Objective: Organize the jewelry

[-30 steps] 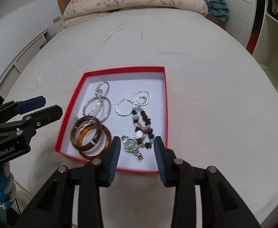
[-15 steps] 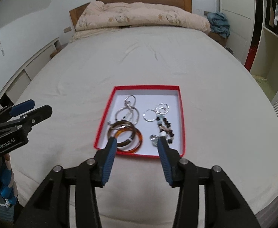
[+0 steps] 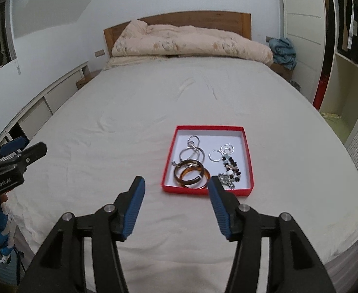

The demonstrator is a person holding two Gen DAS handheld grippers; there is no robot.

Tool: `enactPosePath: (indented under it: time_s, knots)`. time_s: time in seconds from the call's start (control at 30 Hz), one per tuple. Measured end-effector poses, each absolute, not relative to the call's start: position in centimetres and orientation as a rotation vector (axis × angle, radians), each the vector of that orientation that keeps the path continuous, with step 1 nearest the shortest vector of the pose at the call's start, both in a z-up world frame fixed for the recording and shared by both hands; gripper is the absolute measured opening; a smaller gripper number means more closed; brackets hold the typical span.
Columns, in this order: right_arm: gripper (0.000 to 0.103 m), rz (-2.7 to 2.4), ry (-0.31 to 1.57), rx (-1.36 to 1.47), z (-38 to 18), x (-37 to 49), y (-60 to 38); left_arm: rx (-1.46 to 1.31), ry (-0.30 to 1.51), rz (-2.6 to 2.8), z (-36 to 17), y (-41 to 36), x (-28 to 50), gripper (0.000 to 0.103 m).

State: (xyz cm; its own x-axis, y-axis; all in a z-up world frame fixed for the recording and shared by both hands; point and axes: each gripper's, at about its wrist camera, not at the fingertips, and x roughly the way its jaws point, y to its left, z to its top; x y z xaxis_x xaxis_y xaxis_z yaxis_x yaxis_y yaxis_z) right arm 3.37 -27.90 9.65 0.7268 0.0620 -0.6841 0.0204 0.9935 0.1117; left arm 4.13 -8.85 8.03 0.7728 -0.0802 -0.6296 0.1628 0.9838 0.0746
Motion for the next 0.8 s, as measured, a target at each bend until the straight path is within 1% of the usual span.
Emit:
enactPosePath:
  time_s: [0.1,0.23,0.8]
  knots:
    - [0.053,0.021,0.728,0.098,10.6,1.9,-26.6,0.118,0.653,-0.102,8.7,-7.2,2.4,0.090]
    - [0.058,0.020,0.703,0.080,11.2,0.4,-25.3,0.106,0.628,-0.066,9.4,-5.6,0.1,0.092]
    - [0.058,0.024,0.644,0.040,11.9,-4.5,-22.4,0.092,0.549,0.009,9.7,-3.0,-6.8,0.094]
